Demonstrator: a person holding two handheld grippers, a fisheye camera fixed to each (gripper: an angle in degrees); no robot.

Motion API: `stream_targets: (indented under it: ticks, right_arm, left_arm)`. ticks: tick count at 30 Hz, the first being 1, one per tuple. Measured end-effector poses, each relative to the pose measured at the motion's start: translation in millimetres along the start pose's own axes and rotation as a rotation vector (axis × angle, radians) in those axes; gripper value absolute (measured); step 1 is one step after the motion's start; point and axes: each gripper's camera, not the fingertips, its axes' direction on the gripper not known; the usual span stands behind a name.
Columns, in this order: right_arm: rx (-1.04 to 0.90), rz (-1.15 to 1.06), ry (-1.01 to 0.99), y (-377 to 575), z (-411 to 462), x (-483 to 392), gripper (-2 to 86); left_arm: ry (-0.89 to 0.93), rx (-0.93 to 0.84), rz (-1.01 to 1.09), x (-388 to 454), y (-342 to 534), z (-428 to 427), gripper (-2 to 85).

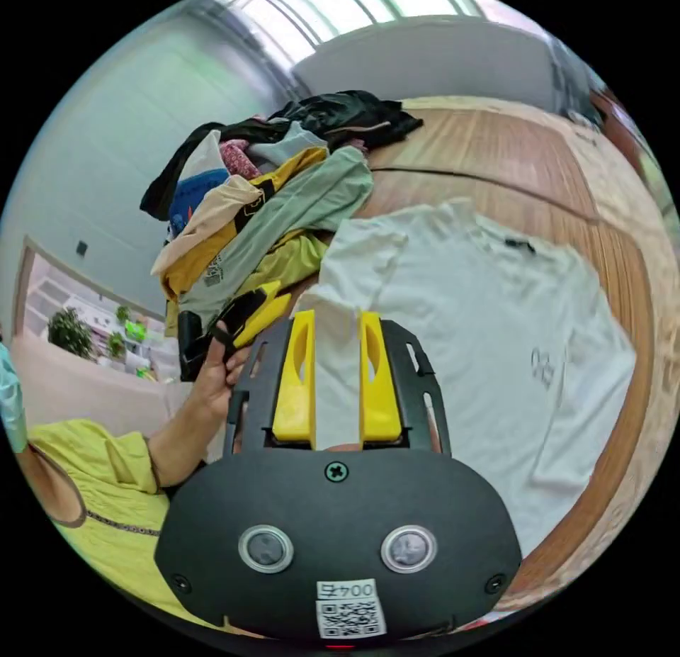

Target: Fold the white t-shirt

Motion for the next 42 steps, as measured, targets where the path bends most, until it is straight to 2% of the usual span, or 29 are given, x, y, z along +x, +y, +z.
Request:
stream_targets:
  ticks: [5, 10, 16, 25, 32, 37, 42]
  right_arm:
    - [-0.228, -0.161, 0.038, -119, 96, 14, 11.2]
    - [-0.207, -0.178, 0.033, -155, 143, 32, 11.2]
    - [-0.218, -0.182, 0.011, -166, 184, 46, 12.0]
    - [-0.31, -0.285, 0.176, -192, 247, 47, 12.1]
    - [-0.444, -0.33, 0.263, -206, 292, 58, 6.9]
    - [-0.355, -0.325, 0.287, -196, 275, 68, 2.6]
    - [-0.303, -0.193, 0.213, -189, 265, 108, 4.5]
  left_arm:
    - [0.008, -0.074, -0.053, -24, -18, 4, 13.1]
    - [-0.018, -0.094, -0.002, -26, -18, 2, 13.1]
    - [-0.024, -0.081, 0.001, -37, -31, -5, 13.1]
    - [0.087, -0.115, -0.106, -63, -62, -9, 12.9]
    - [0.081, -0.123, -0.12, -76, -76, -7, 8.2]
    - [0.067, -0.108, -0.143, -82, -76, -10, 4.0]
    - [-0.004, -0.076, -0.102, -75, -70, -14, 3.2]
